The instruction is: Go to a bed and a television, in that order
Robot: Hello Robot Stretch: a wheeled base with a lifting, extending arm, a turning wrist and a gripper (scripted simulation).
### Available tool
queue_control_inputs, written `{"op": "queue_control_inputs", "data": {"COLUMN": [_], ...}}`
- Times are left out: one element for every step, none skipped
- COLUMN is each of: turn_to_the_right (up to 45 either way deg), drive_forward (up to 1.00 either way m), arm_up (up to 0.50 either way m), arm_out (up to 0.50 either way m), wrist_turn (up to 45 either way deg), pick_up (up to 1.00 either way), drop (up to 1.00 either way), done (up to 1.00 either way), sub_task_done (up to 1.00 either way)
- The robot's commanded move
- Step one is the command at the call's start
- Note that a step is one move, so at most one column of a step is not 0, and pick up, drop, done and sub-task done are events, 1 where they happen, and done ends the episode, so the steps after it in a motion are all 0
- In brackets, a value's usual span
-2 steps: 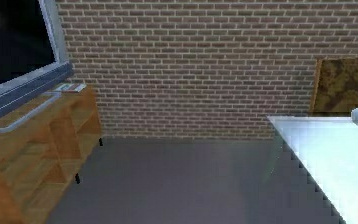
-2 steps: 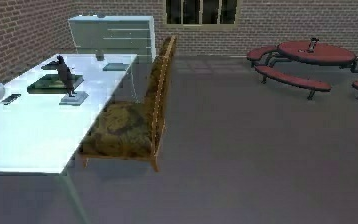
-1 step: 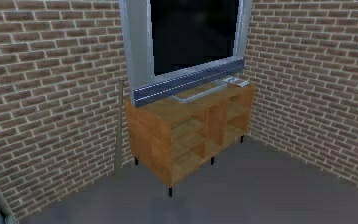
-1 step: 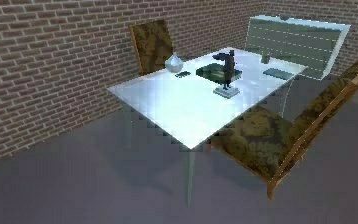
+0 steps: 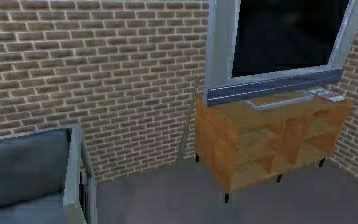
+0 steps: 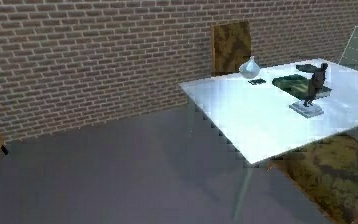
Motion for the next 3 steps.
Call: {"op": "queue_control_inputs", "data": {"turn_to_the_right": [0.0,33.0,0.0], "drive_forward": [0.55,0.0,0.0], "arm_up": [0.0,0.0,0.0], "arm_out": [0.0,0.0,0.0], "wrist_turn": [0.0,0.0,0.0], "pick_up": [0.0,0.0,0.0], "drop": [0.0,0.0,0.0], "done": [0.0,0.0,1.0], "sub_task_done": [0.0,0.0,0.0]}}
